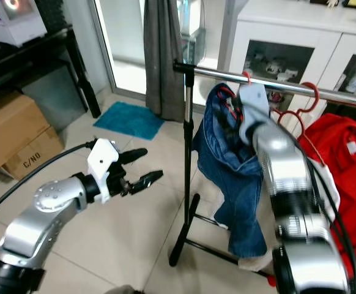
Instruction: Hang hanger
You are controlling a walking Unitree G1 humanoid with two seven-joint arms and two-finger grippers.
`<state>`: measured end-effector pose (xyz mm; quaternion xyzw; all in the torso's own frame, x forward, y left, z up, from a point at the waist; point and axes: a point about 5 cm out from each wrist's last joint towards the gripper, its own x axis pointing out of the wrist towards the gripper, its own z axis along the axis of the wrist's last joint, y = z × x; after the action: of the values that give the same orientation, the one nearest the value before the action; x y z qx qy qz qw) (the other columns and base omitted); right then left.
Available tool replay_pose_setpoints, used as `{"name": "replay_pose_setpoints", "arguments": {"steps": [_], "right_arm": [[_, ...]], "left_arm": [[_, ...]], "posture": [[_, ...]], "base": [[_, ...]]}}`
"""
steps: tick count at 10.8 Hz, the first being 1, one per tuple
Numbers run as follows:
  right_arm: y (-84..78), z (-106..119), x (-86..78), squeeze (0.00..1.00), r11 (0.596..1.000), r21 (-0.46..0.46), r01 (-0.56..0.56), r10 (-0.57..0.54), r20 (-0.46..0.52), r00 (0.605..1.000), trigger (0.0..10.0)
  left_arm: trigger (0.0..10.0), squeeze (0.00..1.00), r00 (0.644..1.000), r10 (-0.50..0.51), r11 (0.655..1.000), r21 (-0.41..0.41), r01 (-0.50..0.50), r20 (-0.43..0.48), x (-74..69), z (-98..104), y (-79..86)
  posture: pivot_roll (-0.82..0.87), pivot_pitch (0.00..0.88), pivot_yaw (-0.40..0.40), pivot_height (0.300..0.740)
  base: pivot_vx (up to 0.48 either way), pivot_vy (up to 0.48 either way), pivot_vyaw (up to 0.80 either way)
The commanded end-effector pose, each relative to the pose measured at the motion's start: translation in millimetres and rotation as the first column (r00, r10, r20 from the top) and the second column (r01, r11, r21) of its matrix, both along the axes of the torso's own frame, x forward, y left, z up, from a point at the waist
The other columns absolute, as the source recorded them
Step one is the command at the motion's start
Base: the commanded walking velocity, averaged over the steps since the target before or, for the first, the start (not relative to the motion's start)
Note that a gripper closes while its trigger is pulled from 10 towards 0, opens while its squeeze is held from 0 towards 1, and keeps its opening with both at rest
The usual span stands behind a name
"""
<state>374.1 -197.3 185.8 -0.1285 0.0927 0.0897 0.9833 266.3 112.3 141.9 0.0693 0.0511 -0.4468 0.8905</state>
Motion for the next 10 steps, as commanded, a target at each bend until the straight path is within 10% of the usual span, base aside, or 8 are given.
{"name": "replay_pose_setpoints", "arguments": {"steps": [1,2,3,4,5,10], "right_arm": [[-5.4,3,7.6,1.0,0.998,-0.039,0.05,-0.05,-0.013,0.999,10.0],[-7.7,3,12.1,0.0,0.996,-0.05,0.067,-0.069,-0.035,0.997,10.0],[-10.2,3,16.6,0.0,0.995,-0.07,0.073,-0.079,-0.08,0.994,10.0],[-12.7,2,17.8,0.0,0.994,-0.074,0.077,-0.084,-0.095,0.992,3.6],[-15.7,0,17.9,0.0,0.992,-0.091,0.083,-0.093,-0.11,0.99,0.0],[-31.1,-4,21.1,0.0,0.988,-0.076,0.136,-0.146,-0.136,0.98,0.0]], "left_arm": [[10.0,0.0,1.0,-0.027,1.0,0.005,0.027,-0.003,-3.3,1,-0.9],[10.0,0.0,0.999,-0.032,0.999,0.006,0.032,-0.005,-4.3,1,-0.3],[10.0,0.0,0.999,-0.04,0.999,0.011,0.04,-0.011,-6.8,1,0.5],[10.0,0.0,0.999,-0.044,0.999,0.013,0.044,-0.014,-8.2,1,0.3],[10.0,0.0,0.999,-0.047,0.999,0.014,0.047,-0.017,-9.3,1,0.5],[10.0,0.0,0.997,-0.076,0.997,0.015,0.077,-0.023,-11.3,1,-0.8]], "posture": [[-0.04,0.0,0.041,0.74],[-0.03,0.0,0.04,0.74],[-0.03,0.0,0.035,0.74],[-0.03,0.0,0.03,0.74],[-0.03,0.0,0.031,0.74],[-0.03,0.0,0.041,0.74]], "base": [[0.0,0.0,0.0],[0.0,0.0,0.0],[0.0,0.0,0.0],[0.0,0.0,0.0],[0.0,0.0,0.0],[0.0,0.0,0.0]]}}
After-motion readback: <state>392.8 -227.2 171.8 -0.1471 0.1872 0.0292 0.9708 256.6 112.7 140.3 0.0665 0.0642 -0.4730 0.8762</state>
